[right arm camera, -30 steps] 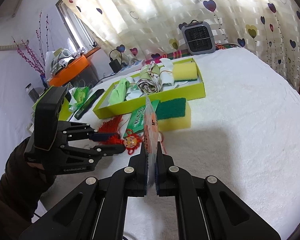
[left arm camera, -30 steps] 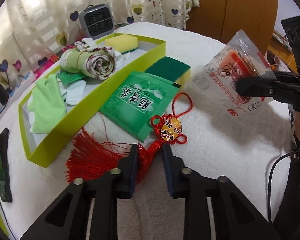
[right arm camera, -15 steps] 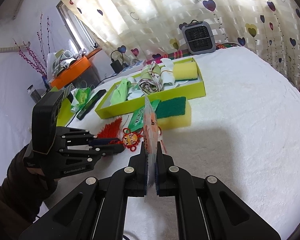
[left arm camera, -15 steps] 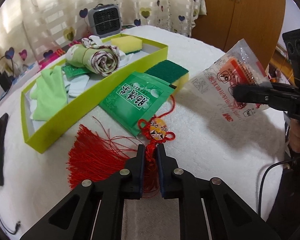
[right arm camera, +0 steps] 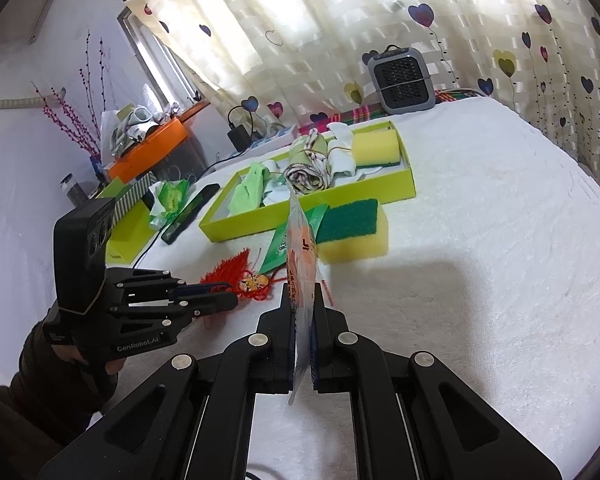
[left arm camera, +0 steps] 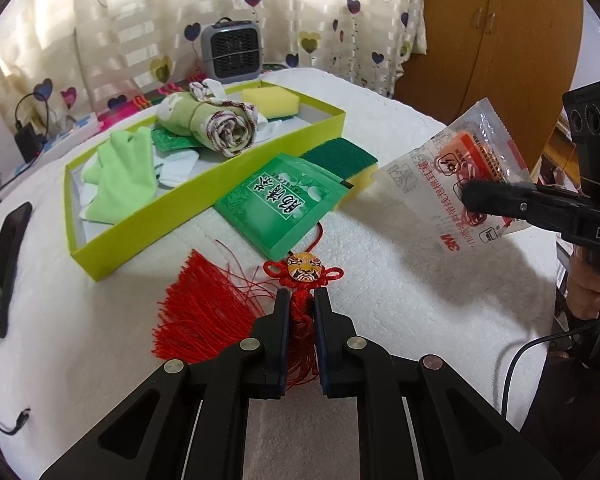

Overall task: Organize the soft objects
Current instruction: 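Close the left tool on the red tassel knot while the right tool holds the packaged item, then carry the red tassel knot with the left tool while the right tool carries the packaged item to the box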

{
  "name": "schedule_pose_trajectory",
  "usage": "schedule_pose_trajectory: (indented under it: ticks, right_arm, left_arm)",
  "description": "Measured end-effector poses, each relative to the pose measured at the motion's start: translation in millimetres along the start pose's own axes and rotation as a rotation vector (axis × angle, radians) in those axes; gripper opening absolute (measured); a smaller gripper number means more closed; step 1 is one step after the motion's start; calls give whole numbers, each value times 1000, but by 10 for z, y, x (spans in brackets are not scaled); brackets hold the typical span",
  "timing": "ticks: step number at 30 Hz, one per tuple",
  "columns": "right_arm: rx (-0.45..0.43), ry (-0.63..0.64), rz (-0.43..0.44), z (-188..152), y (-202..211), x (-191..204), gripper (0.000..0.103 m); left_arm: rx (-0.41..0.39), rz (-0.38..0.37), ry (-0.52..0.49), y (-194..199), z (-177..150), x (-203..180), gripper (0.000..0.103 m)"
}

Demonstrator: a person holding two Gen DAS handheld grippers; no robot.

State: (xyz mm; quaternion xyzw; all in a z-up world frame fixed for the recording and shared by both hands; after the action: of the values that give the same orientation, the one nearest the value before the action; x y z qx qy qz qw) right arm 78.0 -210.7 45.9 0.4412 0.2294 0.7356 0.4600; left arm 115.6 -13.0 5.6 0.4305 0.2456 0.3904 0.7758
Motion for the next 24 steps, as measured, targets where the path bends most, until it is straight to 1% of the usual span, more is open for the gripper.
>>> schedule_pose_trajectory:
  ticks: [5,8,10,13,18,24]
  right_arm:
    - [-12,8,3,12,42,32,6]
    - [-18,11,4,18,61,39,6]
    - [-23,15,5,32,80,50,6]
    - [-31,21,6,51,101,69,6]
    - [-36,33,10,71,122,110,6]
    - [-40,42,11,87,128,141,6]
  left_arm:
    - [-33,-12,30,119,-1,19,10]
    - [-54,5,29,204,15,-3,10]
    - [-72,-4,29,268,31,-9,10]
    - [-98,12,32,360,57,-23,5]
    - [-134,24,32,489,89,-44,5]
    - [-145,31,39,531,82,-15,3]
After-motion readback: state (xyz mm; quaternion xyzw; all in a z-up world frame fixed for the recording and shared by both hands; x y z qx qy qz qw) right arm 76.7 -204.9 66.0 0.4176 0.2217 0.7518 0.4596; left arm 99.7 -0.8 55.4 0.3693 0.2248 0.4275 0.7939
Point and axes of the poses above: each gripper's, at about its wrist camera, not at the fingertips, and y roughly against the way its jaws point, x to its left, z to its top, the point moved 2 cm from there along -y, roughly the way its jaws point, and after that the axes turned 9 degrees about x, right-handed, at the moved point
